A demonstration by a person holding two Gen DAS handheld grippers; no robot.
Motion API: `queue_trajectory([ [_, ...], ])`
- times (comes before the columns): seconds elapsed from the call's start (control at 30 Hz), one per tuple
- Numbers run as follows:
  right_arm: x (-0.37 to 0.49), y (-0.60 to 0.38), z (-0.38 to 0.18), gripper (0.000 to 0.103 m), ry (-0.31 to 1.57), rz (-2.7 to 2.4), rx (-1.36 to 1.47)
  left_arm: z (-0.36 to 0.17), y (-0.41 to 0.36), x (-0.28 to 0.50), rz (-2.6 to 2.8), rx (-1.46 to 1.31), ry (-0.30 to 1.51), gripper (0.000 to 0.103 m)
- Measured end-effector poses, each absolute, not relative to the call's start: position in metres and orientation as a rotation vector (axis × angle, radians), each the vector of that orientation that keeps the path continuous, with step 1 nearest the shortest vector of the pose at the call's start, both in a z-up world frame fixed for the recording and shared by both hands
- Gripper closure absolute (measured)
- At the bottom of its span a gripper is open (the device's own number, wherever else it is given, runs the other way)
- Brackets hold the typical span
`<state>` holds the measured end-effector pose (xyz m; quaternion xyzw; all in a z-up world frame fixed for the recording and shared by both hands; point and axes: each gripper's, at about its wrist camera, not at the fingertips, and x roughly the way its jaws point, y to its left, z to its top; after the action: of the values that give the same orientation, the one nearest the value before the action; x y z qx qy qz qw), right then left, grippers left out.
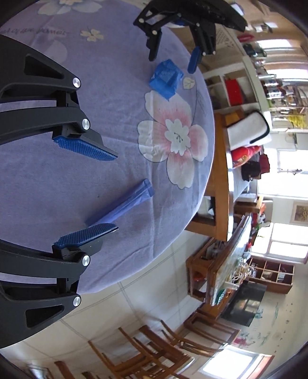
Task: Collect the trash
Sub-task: 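Grasp the blue wrapper with the left gripper while the right gripper grasps the blue strip, then carry the blue wrapper and strip to the bin and open both grippers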
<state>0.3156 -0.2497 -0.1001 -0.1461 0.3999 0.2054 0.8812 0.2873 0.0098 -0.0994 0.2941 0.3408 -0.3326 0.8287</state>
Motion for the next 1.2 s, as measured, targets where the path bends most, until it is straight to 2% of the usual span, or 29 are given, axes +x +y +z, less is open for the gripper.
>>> queue_trajectory([
  [0.2,0.341,-0.249,-0.11,0.048,0.884,0.41,-0.29,-0.106,0.007,0.297,-0.713,0.652,0.73,0.029],
  [0.3,0.348,-0.252,-0.117,0.056,0.917,0.412,-0.263,-0.113,0.007,0.304,-0.738,0.622,0.772,0.03],
  [0.37,0.348,-0.256,-0.12,0.058,0.925,0.419,-0.232,-0.112,0.012,0.309,-0.778,0.547,0.803,0.04],
  [0.43,0.348,-0.26,-0.12,0.064,0.926,0.413,-0.206,-0.111,0.016,0.31,-0.781,0.497,0.828,0.056],
  [0.57,0.346,-0.262,-0.118,0.077,0.931,0.391,-0.189,-0.109,0.014,0.3,-0.752,0.487,0.83,0.063],
  [0.6,0.345,-0.262,-0.118,0.084,0.936,0.389,-0.182,-0.109,0.014,0.298,-0.748,0.482,0.831,0.064],
  [0.73,0.335,-0.267,-0.116,0.089,0.947,0.384,-0.123,-0.108,0.012,0.278,-0.736,0.474,0.821,0.065],
  [0.93,0.291,-0.275,-0.097,0.09,0.9,0.409,0.036,-0.088,0.012,0.248,-0.67,0.326,0.776,0.065],
  [1.2,0.178,-0.298,-0.06,0.09,0.732,0.474,0.26,-0.046,-0.027,0.18,-0.729,0.096,0.656,0.065],
])
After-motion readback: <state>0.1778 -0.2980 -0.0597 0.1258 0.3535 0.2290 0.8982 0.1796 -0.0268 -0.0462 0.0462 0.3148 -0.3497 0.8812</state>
